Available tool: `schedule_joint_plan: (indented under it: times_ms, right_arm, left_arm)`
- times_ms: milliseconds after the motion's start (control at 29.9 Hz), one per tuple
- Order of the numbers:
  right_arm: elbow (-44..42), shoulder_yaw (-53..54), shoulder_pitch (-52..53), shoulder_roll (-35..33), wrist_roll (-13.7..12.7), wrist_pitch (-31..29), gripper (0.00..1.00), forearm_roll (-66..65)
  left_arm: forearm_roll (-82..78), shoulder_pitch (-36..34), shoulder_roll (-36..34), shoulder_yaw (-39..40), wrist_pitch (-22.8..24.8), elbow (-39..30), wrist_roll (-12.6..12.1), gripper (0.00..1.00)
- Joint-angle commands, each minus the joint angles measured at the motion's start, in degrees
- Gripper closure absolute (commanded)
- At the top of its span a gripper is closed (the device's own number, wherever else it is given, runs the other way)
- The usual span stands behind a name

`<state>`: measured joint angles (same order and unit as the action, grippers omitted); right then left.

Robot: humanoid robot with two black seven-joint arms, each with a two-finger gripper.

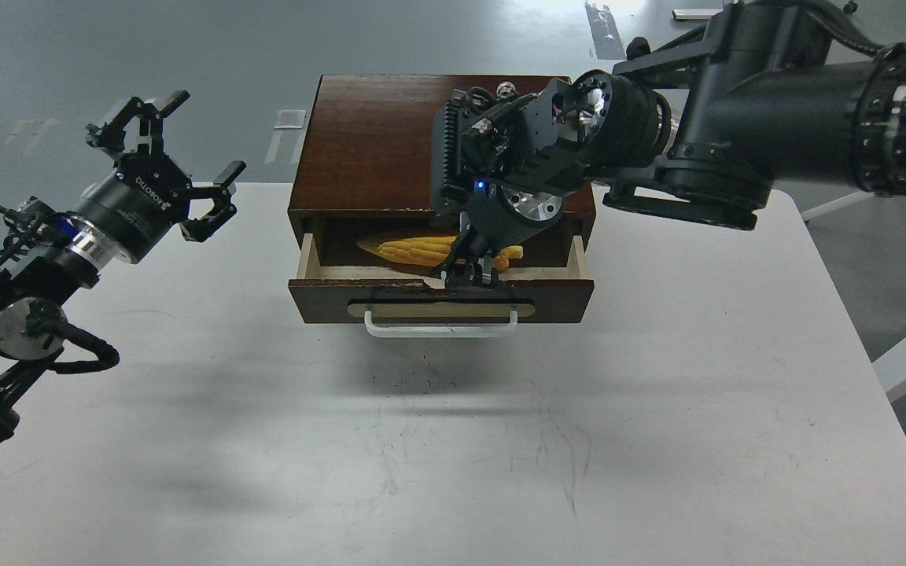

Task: Put corn in drawer with both arms
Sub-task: 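Open the right gripper and lift it away from the drawer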

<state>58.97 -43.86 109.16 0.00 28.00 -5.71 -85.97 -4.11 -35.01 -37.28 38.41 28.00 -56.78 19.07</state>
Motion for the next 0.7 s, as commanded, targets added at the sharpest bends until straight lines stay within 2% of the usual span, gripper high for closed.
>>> schedule_joint_plan:
  times_ms: [0, 200, 267, 301, 368, 468, 501, 668]
  right_arm:
    - [0.45, 1.32, 2.28, -0.78, 0.0, 0.0, 0.38, 0.89]
    - [2.82, 5.01, 4.31, -7.55, 0.0, -0.17, 0.35, 6.86]
    - [3.35, 6.68, 4.4, -12.28, 0.0, -0.44, 0.29, 11.15]
    - [3.35, 6.69, 4.4, -12.31, 0.0, -0.44, 0.29, 11.18]
    - [3.52, 8.09, 3.96, -17.29, 0.0, -0.53, 0.21, 16.34]
    - [3.7, 9.32, 2.82, -21.96, 0.0, -0.53, 0.14, 21.97]
    - [4.05, 10.54, 1.34, -24.32, 0.0, -0.53, 0.07, 25.38]
    - [4.23, 19.5, -7.98, -32.25, 0.0, -0.53, 0.04, 37.62]
  left_arm:
    - [-0.02, -0.23, 0.02, 0.0, 0.0, 0.0, -0.08, 0.01]
    - [-0.02, -0.41, 0.19, 0.0, 0.0, 0.0, -0.08, 0.01]
    - [-0.02, -0.41, 0.28, 0.0, 0.0, 0.0, -0.08, 0.01]
    - [-0.02, -0.41, 0.28, 0.0, 0.0, 0.0, -0.08, 0.01]
    - [-0.02, -0.32, 0.28, 0.0, 0.0, 0.0, -0.08, 0.01]
    - [-0.02, -0.41, 0.28, 0.0, 0.0, 0.0, -0.08, 0.01]
    - [-0.02, -0.41, 0.28, 0.0, 0.0, 0.0, -0.08, 0.01]
    - [-0.02, -0.41, 0.28, 0.0, 0.0, -0.09, -0.08, 0.01]
